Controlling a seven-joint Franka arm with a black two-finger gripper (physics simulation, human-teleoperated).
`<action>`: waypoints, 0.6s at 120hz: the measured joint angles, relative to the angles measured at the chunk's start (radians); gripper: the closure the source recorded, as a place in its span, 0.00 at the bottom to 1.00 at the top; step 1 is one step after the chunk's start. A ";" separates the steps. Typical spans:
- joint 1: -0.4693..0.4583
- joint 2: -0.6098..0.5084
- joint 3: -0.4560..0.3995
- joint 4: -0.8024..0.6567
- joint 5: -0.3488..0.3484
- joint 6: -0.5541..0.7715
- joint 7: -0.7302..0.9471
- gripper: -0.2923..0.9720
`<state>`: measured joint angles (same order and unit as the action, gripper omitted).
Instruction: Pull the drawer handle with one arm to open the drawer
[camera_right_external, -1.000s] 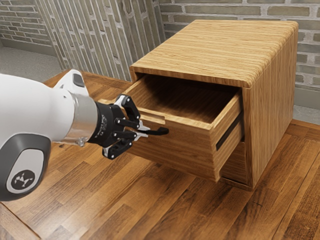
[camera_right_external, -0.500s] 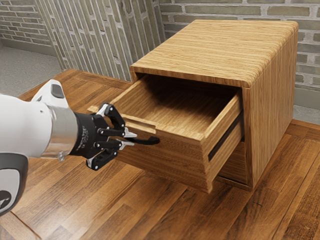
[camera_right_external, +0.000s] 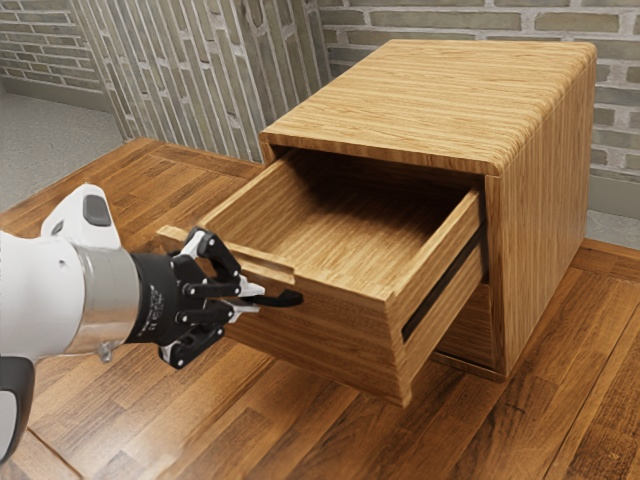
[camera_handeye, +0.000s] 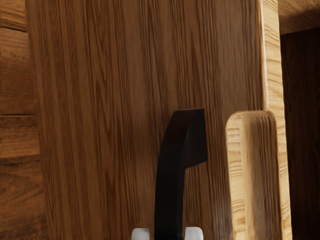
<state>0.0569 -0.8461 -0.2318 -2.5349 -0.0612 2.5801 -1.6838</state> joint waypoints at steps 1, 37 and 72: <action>0.002 -0.002 -0.004 -0.001 0.000 0.000 0.000 0.84; 0.053 -0.045 -0.127 -0.009 -0.036 0.001 0.004 0.61; 0.079 -0.094 -0.270 -0.002 -0.086 -0.009 0.006 0.42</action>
<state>0.1363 -0.9397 -0.5019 -2.5369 -0.1476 2.5709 -1.6777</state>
